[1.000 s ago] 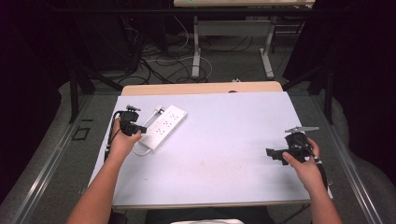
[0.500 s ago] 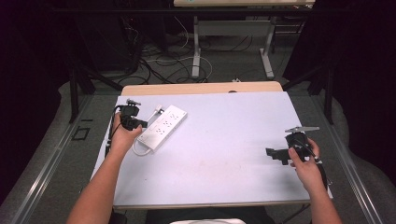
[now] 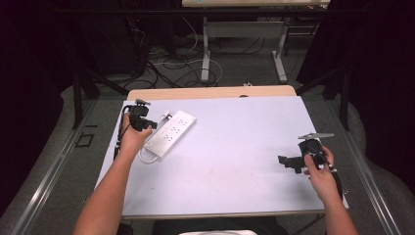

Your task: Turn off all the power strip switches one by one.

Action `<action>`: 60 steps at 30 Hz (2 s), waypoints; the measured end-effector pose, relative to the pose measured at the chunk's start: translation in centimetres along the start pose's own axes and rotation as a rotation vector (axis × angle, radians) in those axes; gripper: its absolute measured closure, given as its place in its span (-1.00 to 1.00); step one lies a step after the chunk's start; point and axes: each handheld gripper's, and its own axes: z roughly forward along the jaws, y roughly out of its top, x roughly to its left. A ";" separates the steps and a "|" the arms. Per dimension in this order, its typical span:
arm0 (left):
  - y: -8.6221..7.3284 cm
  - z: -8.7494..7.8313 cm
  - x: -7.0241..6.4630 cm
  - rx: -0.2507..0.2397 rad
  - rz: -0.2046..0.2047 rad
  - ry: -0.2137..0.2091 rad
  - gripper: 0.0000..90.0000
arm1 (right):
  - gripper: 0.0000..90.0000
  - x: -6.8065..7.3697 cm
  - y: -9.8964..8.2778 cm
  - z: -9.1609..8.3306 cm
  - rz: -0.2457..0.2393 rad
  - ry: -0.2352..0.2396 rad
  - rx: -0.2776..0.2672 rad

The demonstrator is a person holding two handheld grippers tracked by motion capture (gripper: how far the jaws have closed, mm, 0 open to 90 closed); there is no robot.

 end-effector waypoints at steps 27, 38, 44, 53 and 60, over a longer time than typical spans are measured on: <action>0.4 2.7 -0.3 0.014 -0.022 0.016 1.00 | -1.00 0.2 0.0 0.3 -0.015 0.010 0.011; 0.4 3.6 -0.5 0.026 -0.026 0.032 1.00 | -1.00 0.2 0.0 0.3 -0.012 0.008 0.008; 0.4 4.0 -0.6 0.029 -0.029 0.038 1.00 | -1.00 0.2 0.0 0.3 -0.010 0.008 0.005; 0.4 4.4 -0.6 0.041 -0.030 0.040 1.00 | -1.00 0.2 0.0 0.2 -0.015 0.012 0.007; 0.4 4.7 -0.6 0.063 -0.032 0.042 1.00 | -1.00 0.2 0.0 0.2 -0.011 0.010 0.006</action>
